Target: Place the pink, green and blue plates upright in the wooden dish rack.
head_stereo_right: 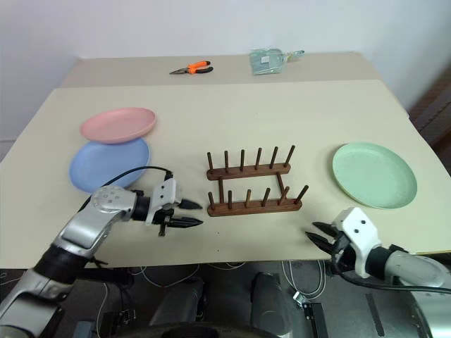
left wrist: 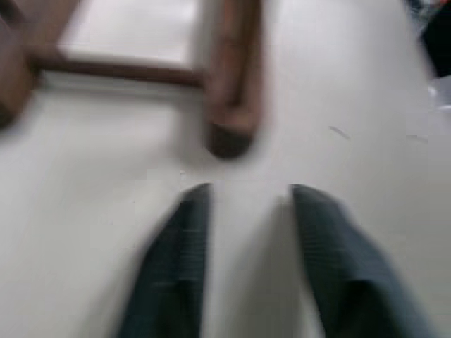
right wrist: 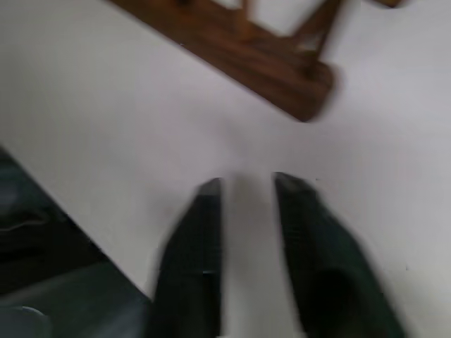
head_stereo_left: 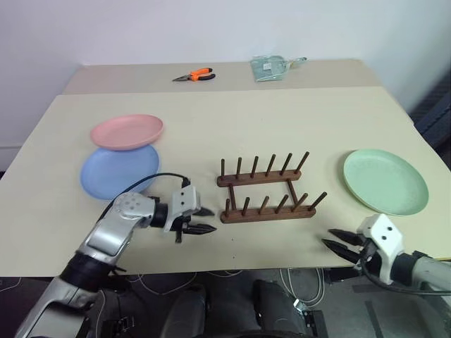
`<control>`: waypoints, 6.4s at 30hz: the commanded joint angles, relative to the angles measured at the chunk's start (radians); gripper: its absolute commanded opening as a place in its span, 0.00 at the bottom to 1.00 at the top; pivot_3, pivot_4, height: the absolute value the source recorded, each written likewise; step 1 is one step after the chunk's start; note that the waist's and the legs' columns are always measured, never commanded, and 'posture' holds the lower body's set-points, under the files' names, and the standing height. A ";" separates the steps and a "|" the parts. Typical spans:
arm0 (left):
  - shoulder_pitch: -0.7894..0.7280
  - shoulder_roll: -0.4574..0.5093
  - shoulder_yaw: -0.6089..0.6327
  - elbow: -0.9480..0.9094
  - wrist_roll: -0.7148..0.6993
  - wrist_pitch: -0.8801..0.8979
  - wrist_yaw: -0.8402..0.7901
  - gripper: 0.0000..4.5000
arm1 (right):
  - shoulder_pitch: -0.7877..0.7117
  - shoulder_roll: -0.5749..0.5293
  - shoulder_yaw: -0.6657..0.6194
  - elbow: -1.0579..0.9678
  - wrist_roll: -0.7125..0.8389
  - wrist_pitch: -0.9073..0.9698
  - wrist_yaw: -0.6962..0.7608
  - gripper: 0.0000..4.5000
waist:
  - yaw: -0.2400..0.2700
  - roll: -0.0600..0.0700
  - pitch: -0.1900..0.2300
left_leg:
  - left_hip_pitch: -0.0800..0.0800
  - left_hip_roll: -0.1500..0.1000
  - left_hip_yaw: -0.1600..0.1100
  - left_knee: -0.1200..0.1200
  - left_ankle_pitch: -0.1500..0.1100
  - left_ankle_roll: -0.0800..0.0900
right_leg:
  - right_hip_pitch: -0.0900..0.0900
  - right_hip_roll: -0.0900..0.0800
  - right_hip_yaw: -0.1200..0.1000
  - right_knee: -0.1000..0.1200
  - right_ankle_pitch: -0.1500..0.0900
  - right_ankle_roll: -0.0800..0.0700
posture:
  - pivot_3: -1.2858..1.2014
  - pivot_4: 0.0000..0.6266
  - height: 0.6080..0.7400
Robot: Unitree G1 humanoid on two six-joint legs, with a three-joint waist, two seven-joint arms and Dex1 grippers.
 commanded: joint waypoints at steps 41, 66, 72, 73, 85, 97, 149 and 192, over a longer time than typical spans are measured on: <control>-0.219 -0.315 0.544 0.085 -0.030 0.035 0.893 0.83 | -0.596 0.128 0.327 0.284 -0.210 -0.160 -0.059 1.00 | 0.001 -0.005 0.001 | -0.001 -0.002 -0.003 0.007 0.000 0.001 | 0.000 0.002 -0.001 0.004 0.003 0.003 | 0.52 0.24 1.00; -0.490 -0.499 1.230 0.297 -0.691 0.364 1.630 0.55 | -0.667 0.178 0.375 0.377 -0.250 -0.271 -0.090 1.00 | 0.000 -0.012 0.004 | -0.001 -0.004 -0.004 0.007 0.000 -0.001 | 0.001 0.002 -0.002 0.003 0.005 0.003 | 0.52 0.24 1.00; -0.525 -0.433 1.085 0.366 -0.668 0.346 1.485 0.00 | -0.649 0.142 0.311 0.317 -0.196 -0.210 -0.082 1.00 | 0.000 -0.013 0.005 | -0.001 -0.005 -0.003 0.006 0.000 -0.002 | 0.001 0.002 -0.002 0.003 0.005 0.003 | 0.52 0.24 1.00; -0.520 -0.426 1.031 0.333 -0.658 0.354 1.439 0.00 | -0.648 0.127 0.297 0.293 -0.185 -0.194 -0.072 1.00 | 0.001 -0.014 0.005 | -0.002 -0.005 -0.003 0.007 0.000 -0.002 | 0.001 0.002 -0.002 0.003 0.005 0.002 | 0.52 0.24 1.00; -0.548 -0.476 0.502 0.005 -0.536 0.438 1.267 0.00 | -1.013 0.073 0.460 0.328 -0.547 -0.447 -0.185 1.00 | -0.006 -0.014 0.006 | -0.001 -0.004 -0.002 0.005 0.001 -0.002 | 0.000 0.002 -0.002 0.002 0.006 0.002 | 0.52 0.24 1.00; -0.576 -0.591 0.485 -0.049 -0.562 0.500 1.341 0.00 | -1.051 0.019 0.529 0.502 -0.843 -0.643 -0.279 0.26 | -0.005 -0.014 0.006 | -0.002 -0.005 -0.002 0.006 0.002 -0.005 | 0.000 0.002 -0.001 0.001 0.006 0.002 | 0.52 0.24 1.00; 0.010 -0.148 0.119 -0.195 -0.248 0.080 0.389 0.88 | -0.891 0.078 -0.277 0.339 0.638 0.228 -0.376 0.63 | -0.001 -0.007 0.010 | -0.003 -0.002 0.000 0.003 0.000 0.001 | -0.001 0.001 0.000 -0.002 0.005 -0.005 | 0.52 0.24 1.00; -0.040 -0.233 0.190 0.023 -0.055 -0.138 0.489 0.88 | -1.192 0.141 -0.105 0.092 0.584 0.204 -0.491 0.01 | 0.019 0.000 0.011 | -0.003 -0.002 -0.003 0.005 -0.001 0.001 | 0.001 0.002 -0.001 -0.002 0.004 -0.004 | 0.52 0.24 1.00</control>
